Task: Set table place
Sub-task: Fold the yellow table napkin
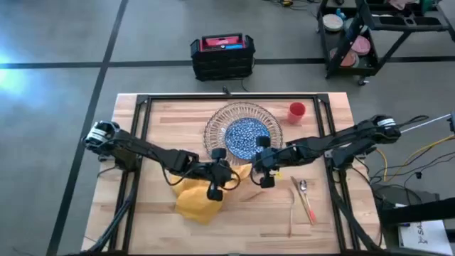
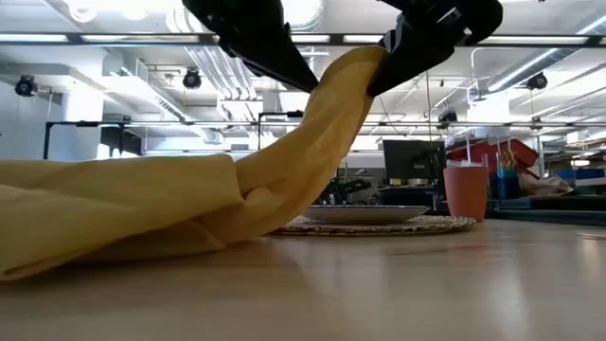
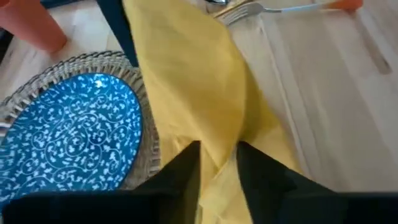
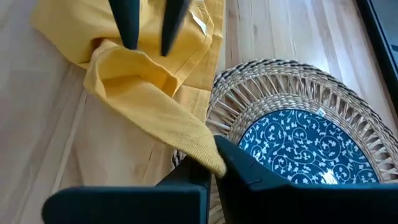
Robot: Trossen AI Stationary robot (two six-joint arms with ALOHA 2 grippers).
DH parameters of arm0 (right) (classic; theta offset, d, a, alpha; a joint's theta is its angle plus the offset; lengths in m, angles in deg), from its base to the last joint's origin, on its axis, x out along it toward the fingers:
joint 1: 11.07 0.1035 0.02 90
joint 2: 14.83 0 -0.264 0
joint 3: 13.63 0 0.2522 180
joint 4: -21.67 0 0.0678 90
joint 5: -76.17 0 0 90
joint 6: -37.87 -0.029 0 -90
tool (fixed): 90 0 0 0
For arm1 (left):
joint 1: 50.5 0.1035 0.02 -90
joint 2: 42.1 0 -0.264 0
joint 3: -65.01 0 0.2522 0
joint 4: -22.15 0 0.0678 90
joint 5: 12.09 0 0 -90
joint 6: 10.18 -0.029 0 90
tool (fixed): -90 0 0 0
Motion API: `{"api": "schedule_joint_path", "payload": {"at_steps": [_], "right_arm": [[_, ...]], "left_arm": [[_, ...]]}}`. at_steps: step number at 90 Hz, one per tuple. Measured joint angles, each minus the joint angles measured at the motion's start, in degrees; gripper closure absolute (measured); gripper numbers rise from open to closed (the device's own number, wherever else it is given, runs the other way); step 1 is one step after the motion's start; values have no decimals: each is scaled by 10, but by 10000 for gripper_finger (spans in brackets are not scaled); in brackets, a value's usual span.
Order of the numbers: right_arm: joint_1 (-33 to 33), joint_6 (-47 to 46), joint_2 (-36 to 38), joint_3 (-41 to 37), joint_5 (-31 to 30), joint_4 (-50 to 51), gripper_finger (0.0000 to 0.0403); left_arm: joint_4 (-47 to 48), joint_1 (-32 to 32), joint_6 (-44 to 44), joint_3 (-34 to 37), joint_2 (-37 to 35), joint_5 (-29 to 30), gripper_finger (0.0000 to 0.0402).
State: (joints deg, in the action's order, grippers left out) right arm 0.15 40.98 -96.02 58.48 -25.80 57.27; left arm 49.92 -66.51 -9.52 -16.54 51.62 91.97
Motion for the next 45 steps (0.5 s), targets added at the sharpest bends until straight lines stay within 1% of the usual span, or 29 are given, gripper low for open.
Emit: {"api": "schedule_joint_path", "payload": {"at_steps": [12,20,26,35,40,45], "right_arm": [[0,0,0,0,0,-1,403],[0,-1,0,0,0,-1,403],[0,-1,0,0,0,-2,403],[0,-1,0,0,0,-2,403],[0,-1,0,0,0,-2,403],[0,-1,0,0,0,-1,403]], "left_arm": [[-51,1,-4,0,13,-51,220],[-56,3,-6,0,27,-60,187],[-53,5,-5,0,37,-58,170],[-49,9,4,0,47,-56,164],[-48,12,8,0,54,-55,171],[-31,12,10,0,57,-56,187]]}}
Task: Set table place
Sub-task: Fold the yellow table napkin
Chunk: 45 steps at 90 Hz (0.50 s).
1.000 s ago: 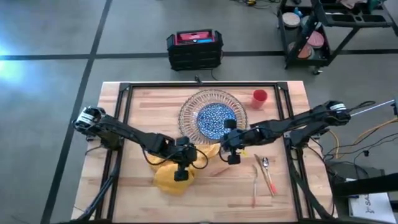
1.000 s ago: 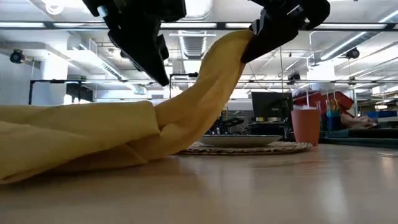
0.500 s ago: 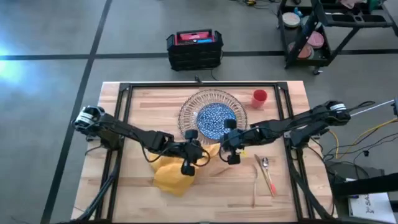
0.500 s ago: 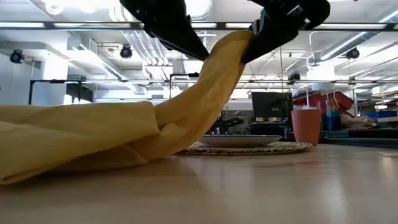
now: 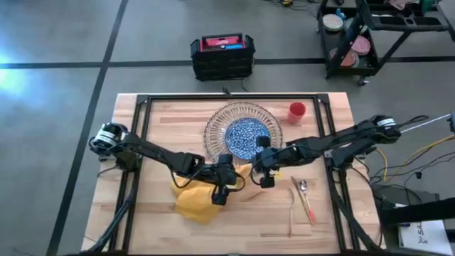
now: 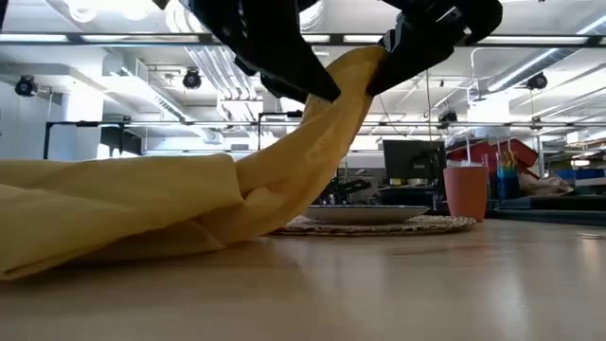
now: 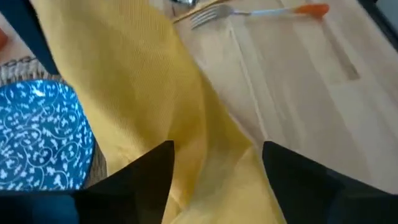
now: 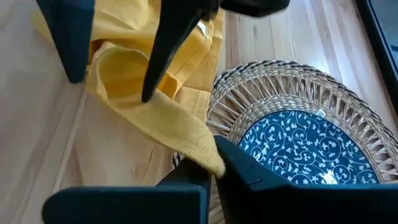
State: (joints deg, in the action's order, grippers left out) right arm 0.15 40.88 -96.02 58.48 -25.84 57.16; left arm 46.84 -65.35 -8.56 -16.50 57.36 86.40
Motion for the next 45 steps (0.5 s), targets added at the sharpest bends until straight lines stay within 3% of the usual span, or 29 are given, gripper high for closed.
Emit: {"api": "schedule_joint_path", "payload": {"at_steps": [14,32,45], "right_arm": [[0,0,0,0,0,3,403],[-3,1,0,0,-1,3,403],[-3,0,0,0,-1,3,403]], "left_arm": [[52,0,30,0,6,0,257],[62,-1,59,0,7,-30,379],[102,-2,93,1,4,-35,394]]}}
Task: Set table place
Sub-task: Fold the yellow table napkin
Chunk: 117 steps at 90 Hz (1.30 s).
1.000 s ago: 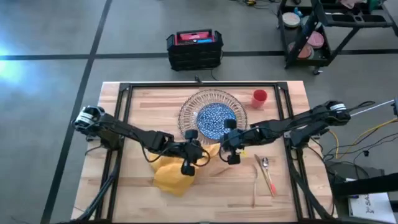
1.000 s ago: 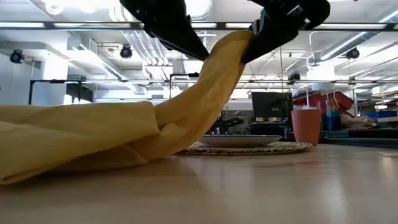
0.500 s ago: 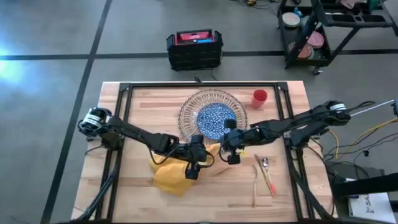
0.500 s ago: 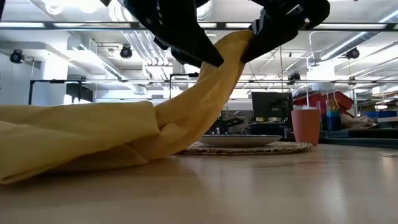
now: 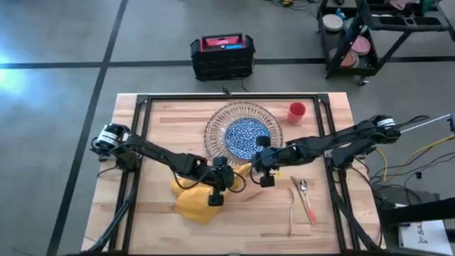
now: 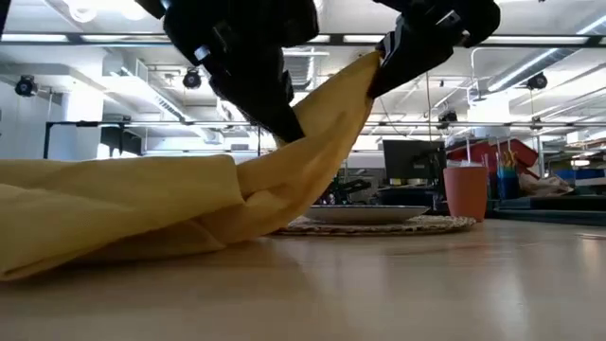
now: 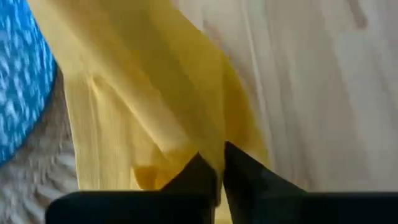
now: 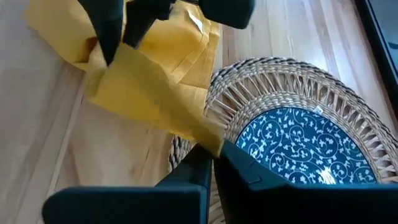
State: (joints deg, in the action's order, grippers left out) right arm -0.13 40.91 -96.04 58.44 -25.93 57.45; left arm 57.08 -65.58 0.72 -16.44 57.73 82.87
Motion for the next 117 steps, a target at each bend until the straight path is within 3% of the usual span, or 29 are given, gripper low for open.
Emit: {"api": "schedule_joint_path", "payload": {"at_steps": [11,35,48,64,75,89,105,117], "right_arm": [[0,0,0,-1,0,0,403],[-1,-2,0,-2,9,-5,403],[3,-13,0,-8,19,-4,403],[3,21,0,-10,15,-3,388],[3,65,0,-9,-17,0,343],[1,119,0,-9,-52,-26,252],[-7,149,-25,-8,51,-127,155],[-22,183,-78,-7,60,-194,119]], "left_arm": [[71,-4,38,-19,-12,27,400],[241,-14,32,-153,-13,107,401],[285,-13,31,-198,-14,125,401],[288,-13,31,-193,-14,125,401],[288,-14,31,-187,-7,125,401],[286,-14,28,-186,2,125,402],[283,-13,17,-186,8,125,402],[280,-13,16,-186,10,125,402]]}}
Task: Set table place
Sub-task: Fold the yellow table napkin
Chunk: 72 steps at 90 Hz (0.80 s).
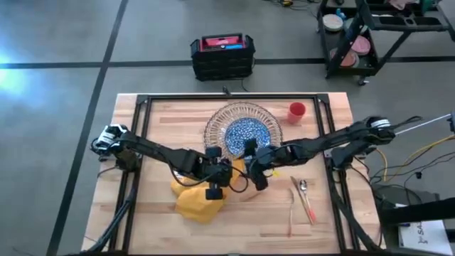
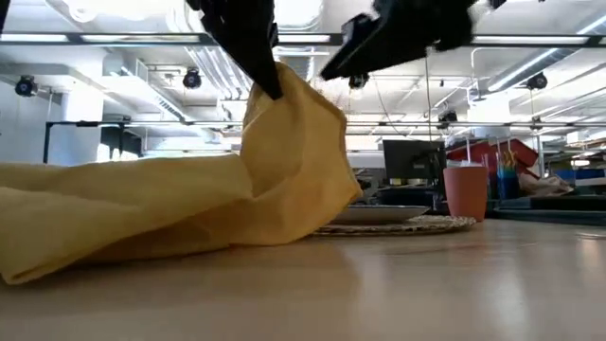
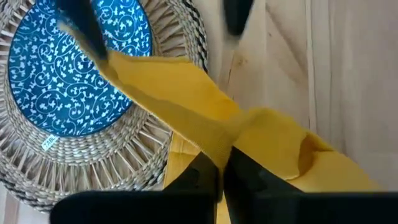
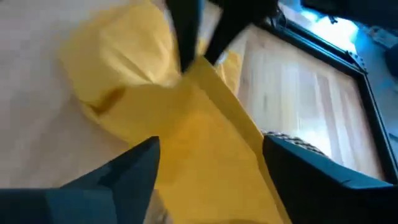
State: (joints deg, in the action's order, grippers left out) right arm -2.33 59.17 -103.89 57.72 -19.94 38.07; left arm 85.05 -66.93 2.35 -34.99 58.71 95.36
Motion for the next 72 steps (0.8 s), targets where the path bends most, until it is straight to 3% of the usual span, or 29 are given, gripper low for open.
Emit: {"api": "schedule_joint_path", "payload": {"at_steps": [16,32,54,72], "right_arm": [[-21,55,-53,36,1,-23,123],[-32,84,-70,80,6,15,135],[-42,63,-82,90,119,40,129],[-41,50,-101,90,128,45,153]], "left_arm": [[0,0,0,0,0,-15,402],[0,-1,0,0,0,-30,402],[-2,-2,-4,0,0,-30,402],[-9,-2,-15,0,0,-30,401]]}}
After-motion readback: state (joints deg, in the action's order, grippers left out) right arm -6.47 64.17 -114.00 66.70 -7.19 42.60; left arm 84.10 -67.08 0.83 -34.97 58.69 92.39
